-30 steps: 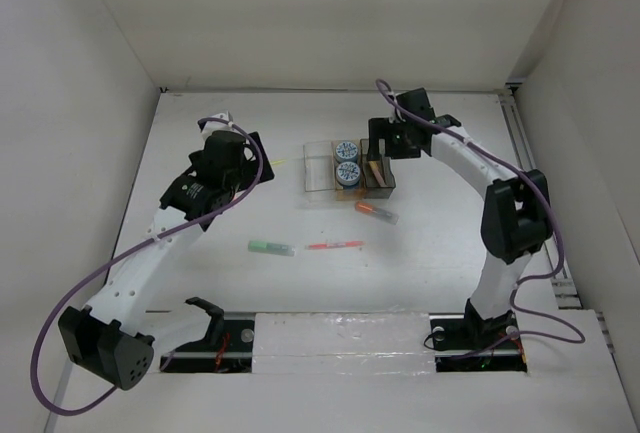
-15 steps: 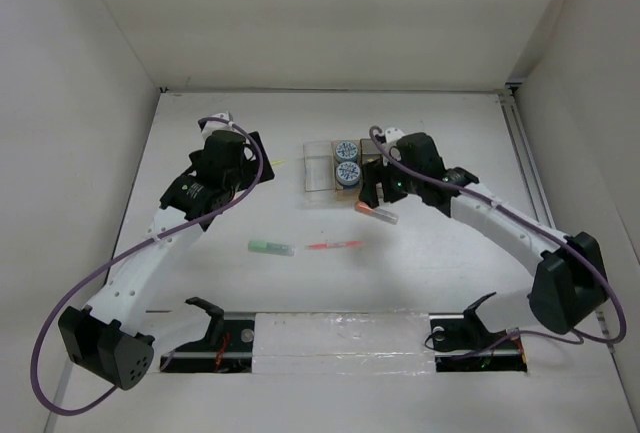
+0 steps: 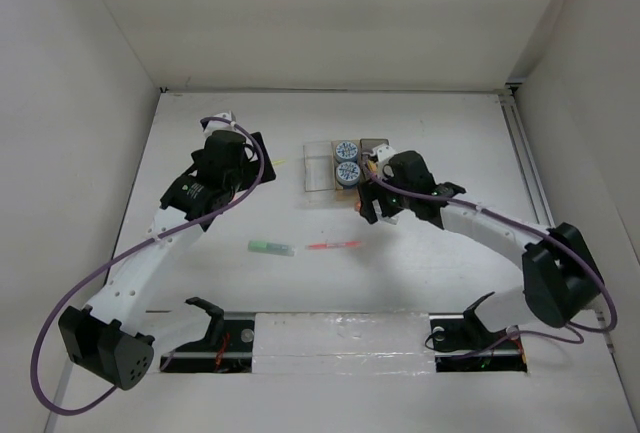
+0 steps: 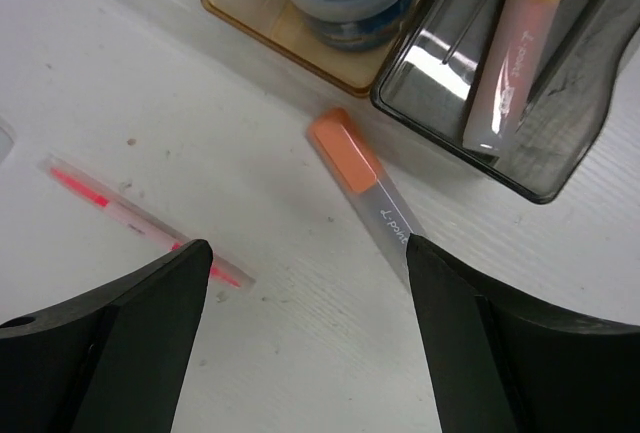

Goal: Sort the stationery into containers
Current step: Pick up the pen from the center of the board.

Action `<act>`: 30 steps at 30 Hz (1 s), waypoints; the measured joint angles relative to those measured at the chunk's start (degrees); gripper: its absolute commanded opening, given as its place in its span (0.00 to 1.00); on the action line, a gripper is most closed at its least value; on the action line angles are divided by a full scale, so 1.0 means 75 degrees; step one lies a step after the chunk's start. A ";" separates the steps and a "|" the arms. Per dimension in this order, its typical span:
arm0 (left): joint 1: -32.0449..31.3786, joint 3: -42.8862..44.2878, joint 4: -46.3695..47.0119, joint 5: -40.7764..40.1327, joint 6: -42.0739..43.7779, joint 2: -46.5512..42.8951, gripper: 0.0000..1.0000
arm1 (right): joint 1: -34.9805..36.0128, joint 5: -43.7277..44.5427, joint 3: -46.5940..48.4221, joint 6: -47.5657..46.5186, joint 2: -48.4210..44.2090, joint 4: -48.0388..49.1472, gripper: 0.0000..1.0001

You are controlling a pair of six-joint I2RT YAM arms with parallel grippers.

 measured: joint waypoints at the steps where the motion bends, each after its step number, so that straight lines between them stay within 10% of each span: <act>1: -0.0003 0.0000 0.0000 0.0006 0.0000 0.0000 1.00 | 0.0006 -0.0032 0.0006 -0.0082 0.0198 -0.0003 0.85; 30: -0.0003 -0.0114 0.0146 0.0487 0.0160 -0.0029 1.00 | -0.0353 -0.0096 0.0723 -0.0612 0.1801 -0.0787 0.84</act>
